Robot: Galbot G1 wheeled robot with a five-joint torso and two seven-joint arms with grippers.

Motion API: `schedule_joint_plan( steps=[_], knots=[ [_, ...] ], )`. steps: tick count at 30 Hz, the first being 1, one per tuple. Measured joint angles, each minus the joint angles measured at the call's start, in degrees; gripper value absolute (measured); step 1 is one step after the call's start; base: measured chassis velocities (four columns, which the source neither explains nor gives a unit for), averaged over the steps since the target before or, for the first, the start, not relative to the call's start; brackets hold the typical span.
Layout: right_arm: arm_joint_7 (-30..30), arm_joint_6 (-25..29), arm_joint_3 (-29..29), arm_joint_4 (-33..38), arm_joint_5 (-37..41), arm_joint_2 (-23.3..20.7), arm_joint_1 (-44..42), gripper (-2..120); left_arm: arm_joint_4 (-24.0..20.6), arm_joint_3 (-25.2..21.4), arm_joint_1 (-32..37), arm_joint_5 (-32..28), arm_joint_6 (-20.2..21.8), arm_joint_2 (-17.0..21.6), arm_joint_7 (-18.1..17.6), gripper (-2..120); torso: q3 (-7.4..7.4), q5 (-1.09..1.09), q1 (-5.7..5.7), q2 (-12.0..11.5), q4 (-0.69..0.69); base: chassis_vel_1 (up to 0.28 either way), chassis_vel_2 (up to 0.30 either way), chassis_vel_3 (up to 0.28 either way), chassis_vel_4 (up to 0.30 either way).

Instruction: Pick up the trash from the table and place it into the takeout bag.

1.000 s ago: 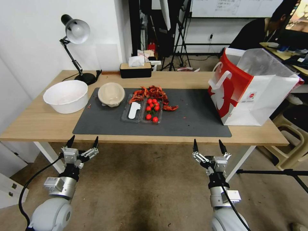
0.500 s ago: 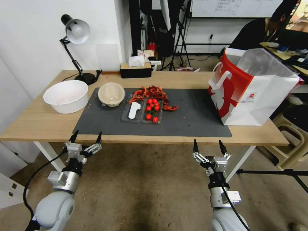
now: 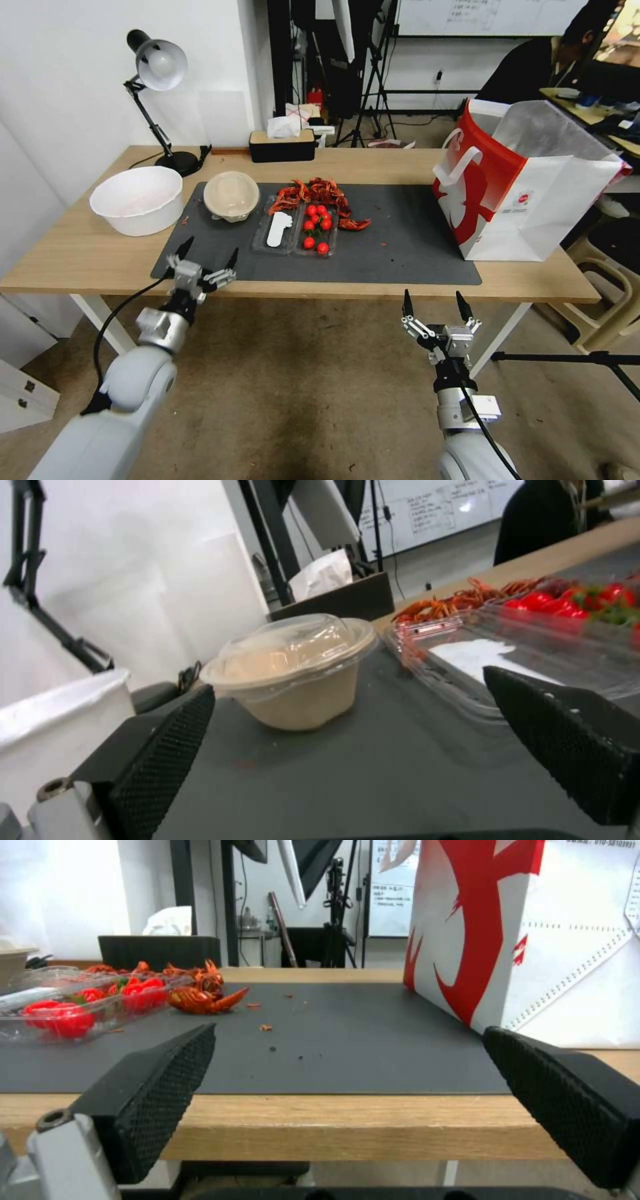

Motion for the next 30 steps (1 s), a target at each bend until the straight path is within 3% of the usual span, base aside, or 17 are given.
schedule_joint_plan(
  steps=[6, 10, 30],
  knots=[
    [0.0, 0.0, 0.0, -0.1, -0.1, 0.1, -0.1, 100, 3.9, 2.0, -3.5, 3.0, -0.8, 1.6, 0.3, 100, 0.00, 0.01, 0.00, 0.0, 0.00, 0.000, 0.000, 0.000, 0.000],
    [0.1, 0.0, 0.1, -0.4, -0.2, 0.2, 0.0, 100, 8.2, 3.1, -7.3, 9.3, -3.3, 2.0, 1.4, 100, 0.00, 0.01, 0.00, 0.0, 0.00, 0.000, 0.000, 0.000, 0.000],
    [0.2, -0.1, -0.1, -1.3, -0.5, 0.5, 0.9, 100, 13.9, 7.9, -18.5, 19.7, -5.0, 3.3, 3.7, 100, 0.00, 0.01, 0.00, 0.0, 0.00, 0.000, 0.000, 0.000, 0.000]
  ],
)
